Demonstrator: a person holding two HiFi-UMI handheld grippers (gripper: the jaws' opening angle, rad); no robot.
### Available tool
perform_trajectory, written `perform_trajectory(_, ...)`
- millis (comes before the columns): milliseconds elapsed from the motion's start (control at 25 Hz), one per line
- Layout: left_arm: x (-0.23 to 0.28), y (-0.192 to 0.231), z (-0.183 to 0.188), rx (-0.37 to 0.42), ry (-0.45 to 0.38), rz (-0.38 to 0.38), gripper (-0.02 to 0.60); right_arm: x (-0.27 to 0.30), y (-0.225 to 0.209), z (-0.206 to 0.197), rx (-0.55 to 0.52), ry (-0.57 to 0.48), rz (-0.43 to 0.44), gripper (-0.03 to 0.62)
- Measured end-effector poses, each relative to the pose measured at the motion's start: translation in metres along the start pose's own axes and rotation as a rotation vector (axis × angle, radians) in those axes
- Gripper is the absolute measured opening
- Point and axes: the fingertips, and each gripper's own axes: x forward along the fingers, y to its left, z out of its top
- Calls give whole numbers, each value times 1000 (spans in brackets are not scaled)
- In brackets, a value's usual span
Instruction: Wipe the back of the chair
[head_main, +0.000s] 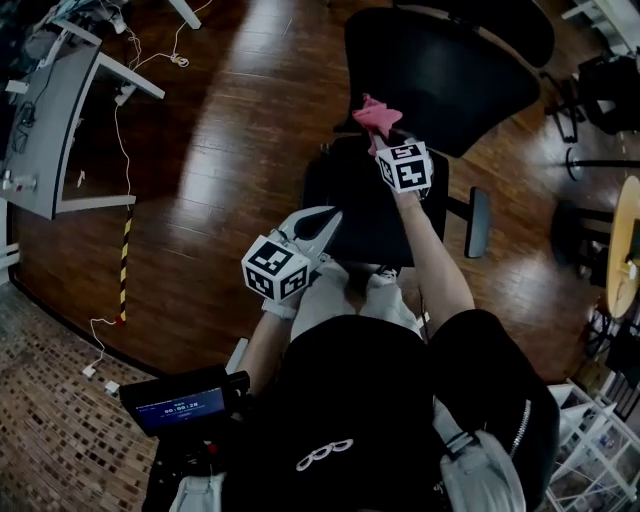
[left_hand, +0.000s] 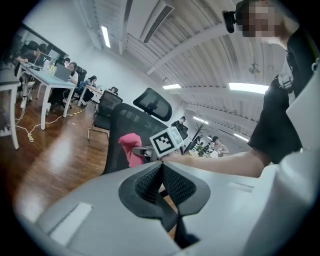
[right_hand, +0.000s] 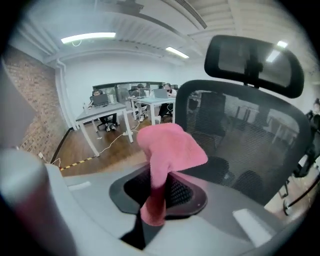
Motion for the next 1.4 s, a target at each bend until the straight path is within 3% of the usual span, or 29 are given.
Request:
perform_trajectory(320,1,-52,3,2,-80,6,-9,-146,29,-86,-90,-2,82,46)
perform_trajectory(520,5,-93,-7,-62,-131,-34,-9,-216,40,-135,-49,-13,108,46)
perform_trajectory(640,-1,-115,-16,-60,-143,-42,-9,-250,51,-152,-6,-51,105,46)
perform_trajectory(960,8,-205,-69,-23,-105,-86,-9,-350,57,-200,55,-167,81,46)
perform_trajectory(1200,11,-220,-84,-19,-68,-114,-9,-383,58,-220,90,-179,45,46)
perform_trajectory(1400,19,-232,-87,28,-37,-142,-9,-408,55,-227,136,-225,-16,46)
